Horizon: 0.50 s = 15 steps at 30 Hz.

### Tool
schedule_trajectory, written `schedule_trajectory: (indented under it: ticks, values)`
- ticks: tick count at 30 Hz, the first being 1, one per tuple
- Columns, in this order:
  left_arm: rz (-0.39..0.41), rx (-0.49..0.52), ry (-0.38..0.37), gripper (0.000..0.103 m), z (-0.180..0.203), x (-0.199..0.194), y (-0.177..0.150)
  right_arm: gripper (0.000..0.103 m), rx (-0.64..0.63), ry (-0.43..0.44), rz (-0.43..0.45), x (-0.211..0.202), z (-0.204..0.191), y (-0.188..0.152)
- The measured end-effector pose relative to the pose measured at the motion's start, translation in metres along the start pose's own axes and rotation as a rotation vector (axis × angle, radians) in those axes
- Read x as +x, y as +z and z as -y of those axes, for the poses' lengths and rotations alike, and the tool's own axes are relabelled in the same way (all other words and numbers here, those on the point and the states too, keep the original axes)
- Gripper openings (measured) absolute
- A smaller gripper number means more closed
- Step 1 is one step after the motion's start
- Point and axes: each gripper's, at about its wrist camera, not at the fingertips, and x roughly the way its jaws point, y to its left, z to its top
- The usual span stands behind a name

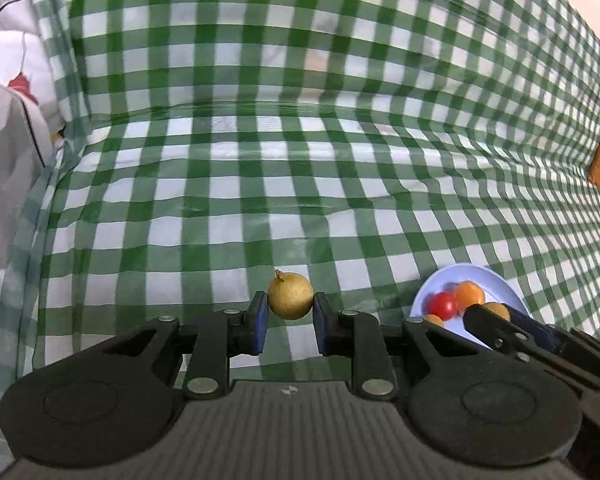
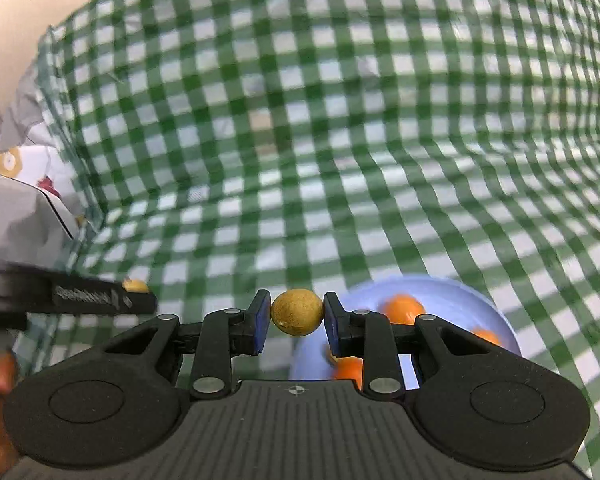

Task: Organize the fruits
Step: 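Grasp a yellow fruit with the left gripper while the right gripper grasps another, then carry both yellow fruits over the blue plate and release them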

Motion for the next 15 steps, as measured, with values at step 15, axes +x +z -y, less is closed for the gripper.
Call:
schedule_trajectory:
  ticks: [15]
  values:
    - [0.041, 0.068, 0.027, 0.026, 0.036, 0.005, -0.007, 0.030, -0.024, 0.034, -0.015, -0.005, 0.054, 0.006]
